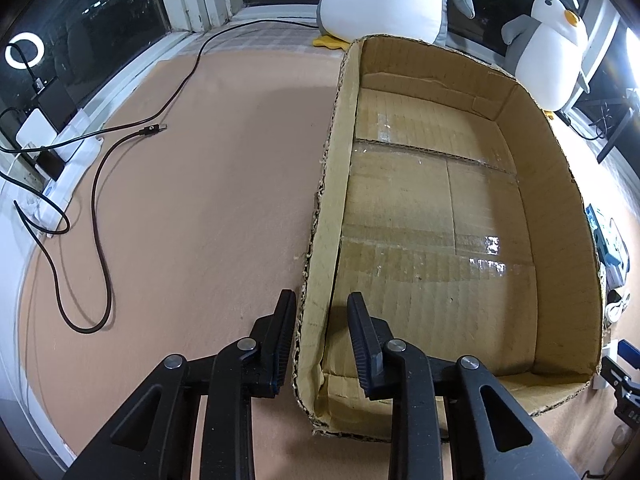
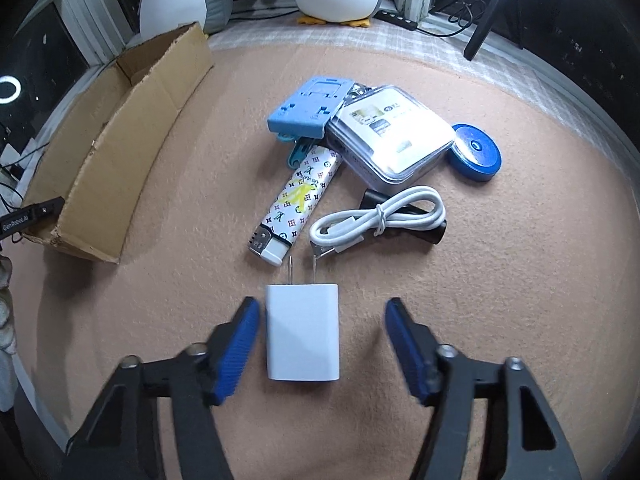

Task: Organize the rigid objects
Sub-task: 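Close the right gripper on the white power adapter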

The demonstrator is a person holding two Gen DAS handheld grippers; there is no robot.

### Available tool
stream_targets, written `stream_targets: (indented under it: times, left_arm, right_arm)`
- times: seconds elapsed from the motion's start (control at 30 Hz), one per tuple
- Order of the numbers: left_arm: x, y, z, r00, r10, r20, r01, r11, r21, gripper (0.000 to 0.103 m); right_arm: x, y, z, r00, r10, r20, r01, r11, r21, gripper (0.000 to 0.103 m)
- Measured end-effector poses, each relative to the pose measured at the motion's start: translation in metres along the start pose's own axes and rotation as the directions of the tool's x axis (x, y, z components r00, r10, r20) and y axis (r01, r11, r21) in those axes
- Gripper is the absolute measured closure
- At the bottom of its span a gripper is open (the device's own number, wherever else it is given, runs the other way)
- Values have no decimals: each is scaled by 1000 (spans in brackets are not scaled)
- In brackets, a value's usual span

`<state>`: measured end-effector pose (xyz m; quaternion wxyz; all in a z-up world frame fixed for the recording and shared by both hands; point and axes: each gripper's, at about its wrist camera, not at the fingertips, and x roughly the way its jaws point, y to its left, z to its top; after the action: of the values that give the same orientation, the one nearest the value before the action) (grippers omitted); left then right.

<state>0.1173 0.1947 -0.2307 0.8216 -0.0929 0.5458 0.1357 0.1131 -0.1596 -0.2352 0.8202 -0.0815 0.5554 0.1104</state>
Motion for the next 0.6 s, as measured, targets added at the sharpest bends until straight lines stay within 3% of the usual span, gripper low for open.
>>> stream_targets:
  times: [0.23,0.6]
  left_arm:
    - [0,-2,-2,1000,7,13,-7,1000,5,74]
    - [-1,-1,-2,1000,5,15,-5,1000,6,74]
  right_arm:
    - [2,5,-2,1000,-7,-10,7,1000,-26,71]
    - [-9,1,0,999,29,20,-29,1000,3,71]
